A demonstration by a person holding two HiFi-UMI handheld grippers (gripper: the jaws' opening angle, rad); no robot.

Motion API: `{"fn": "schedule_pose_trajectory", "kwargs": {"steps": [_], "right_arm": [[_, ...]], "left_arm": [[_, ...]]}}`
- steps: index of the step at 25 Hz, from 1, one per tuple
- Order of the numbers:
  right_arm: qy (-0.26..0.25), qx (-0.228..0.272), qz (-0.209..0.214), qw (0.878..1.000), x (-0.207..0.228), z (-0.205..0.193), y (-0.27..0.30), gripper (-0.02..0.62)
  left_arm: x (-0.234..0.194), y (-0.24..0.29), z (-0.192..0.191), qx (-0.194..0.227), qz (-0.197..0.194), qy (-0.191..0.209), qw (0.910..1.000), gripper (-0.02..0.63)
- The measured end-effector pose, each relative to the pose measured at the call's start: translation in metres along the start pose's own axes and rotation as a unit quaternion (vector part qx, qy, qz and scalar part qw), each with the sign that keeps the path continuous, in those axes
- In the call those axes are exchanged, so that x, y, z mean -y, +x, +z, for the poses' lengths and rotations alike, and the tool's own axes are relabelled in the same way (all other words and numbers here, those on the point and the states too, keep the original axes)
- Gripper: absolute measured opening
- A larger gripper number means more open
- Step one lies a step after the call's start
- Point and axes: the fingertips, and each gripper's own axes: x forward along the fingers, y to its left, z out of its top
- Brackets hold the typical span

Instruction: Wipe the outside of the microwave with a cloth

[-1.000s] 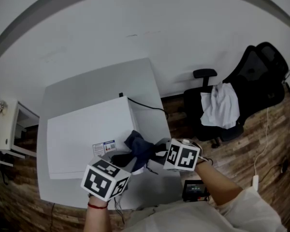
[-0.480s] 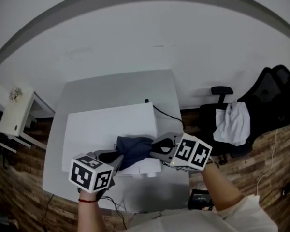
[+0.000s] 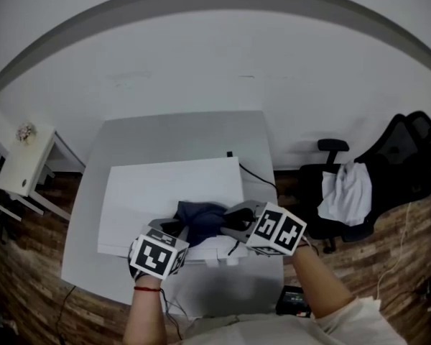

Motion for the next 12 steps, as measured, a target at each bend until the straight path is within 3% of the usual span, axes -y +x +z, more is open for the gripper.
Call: {"fn": "schedule_pose_trajectory", "kwargs": {"steps": [6, 12], "right_arm": [[0.054, 0.034, 0.002, 0.998, 0.000, 0.007, -0.008, 0.120], [0.102, 0.088, 0.011, 0.991, -0.001, 0.019, -0.015, 0.133]], "left_arm": [[-0.001, -0.006, 0.006, 0.091, -0.012, 0.042, 0.9949, 0.057], [0.002, -0.022, 0.008, 0.181, -0.051, 0.053, 0.9807, 0.115]]}}
